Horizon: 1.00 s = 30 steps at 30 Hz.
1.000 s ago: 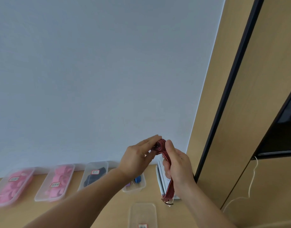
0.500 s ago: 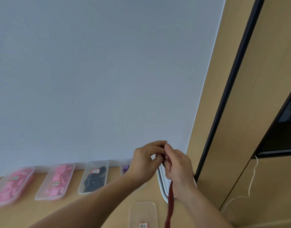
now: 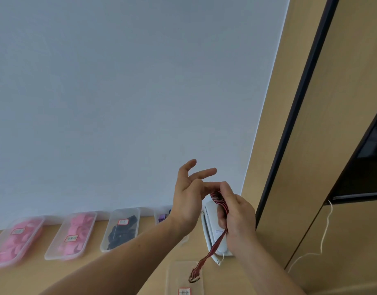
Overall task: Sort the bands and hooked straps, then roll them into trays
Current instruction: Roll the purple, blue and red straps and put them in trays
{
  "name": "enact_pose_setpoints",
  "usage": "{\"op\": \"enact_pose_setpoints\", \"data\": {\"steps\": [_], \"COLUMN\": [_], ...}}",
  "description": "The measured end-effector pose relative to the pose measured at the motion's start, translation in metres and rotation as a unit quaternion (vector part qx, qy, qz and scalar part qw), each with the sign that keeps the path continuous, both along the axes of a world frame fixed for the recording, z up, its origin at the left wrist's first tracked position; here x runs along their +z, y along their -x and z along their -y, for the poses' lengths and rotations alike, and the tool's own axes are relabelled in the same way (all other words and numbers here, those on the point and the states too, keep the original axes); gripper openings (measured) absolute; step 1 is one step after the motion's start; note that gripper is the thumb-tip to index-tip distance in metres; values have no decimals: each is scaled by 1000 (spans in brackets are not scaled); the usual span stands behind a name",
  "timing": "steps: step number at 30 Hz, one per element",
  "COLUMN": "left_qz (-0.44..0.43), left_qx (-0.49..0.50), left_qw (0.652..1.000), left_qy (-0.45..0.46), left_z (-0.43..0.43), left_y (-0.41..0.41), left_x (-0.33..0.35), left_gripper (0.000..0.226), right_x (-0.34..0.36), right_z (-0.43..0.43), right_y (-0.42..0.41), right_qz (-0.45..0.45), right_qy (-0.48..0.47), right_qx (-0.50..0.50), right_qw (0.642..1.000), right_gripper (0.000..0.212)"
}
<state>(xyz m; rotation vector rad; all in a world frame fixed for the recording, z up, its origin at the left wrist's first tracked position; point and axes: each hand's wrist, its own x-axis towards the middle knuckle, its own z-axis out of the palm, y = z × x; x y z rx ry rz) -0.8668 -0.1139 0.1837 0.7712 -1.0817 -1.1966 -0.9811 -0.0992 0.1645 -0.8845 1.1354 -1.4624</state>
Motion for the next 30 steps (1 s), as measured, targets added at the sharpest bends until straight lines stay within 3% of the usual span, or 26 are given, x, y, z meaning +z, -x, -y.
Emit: {"op": "enact_pose_setpoints", "data": {"steps": [5, 8, 12, 18, 24, 30], "left_qz": [-35, 97, 126, 44, 93, 81], "left_qx": [35, 93, -85, -120, -65, -119], "left_qw": [998, 986, 966, 977, 984, 977], "left_qy": [-28, -103, -211, -172, -139, -159], "left_z": [5, 6, 3, 7, 16, 20], "left_y": [-3, -6, -14, -22, -32, -43], "left_x": [-3, -7, -5, 3, 4, 7], "left_gripper": [43, 41, 45, 25, 34, 25], "right_x": [-2, -3, -4, -14, -17, -19], "right_z": [-4, -5, -6, -3, 0, 6], "right_y": [-1, -2, -2, -1, 2, 7], "right_qz": [2, 2, -16, -84, -119, -212], "right_qy": [-4, 15, 48, 62, 47, 84], "right_qx": [4, -8, 3, 59, 95, 88], "right_qw": [1000, 1000, 999, 993, 987, 970], "right_gripper": [53, 37, 42, 37, 44, 41]}}
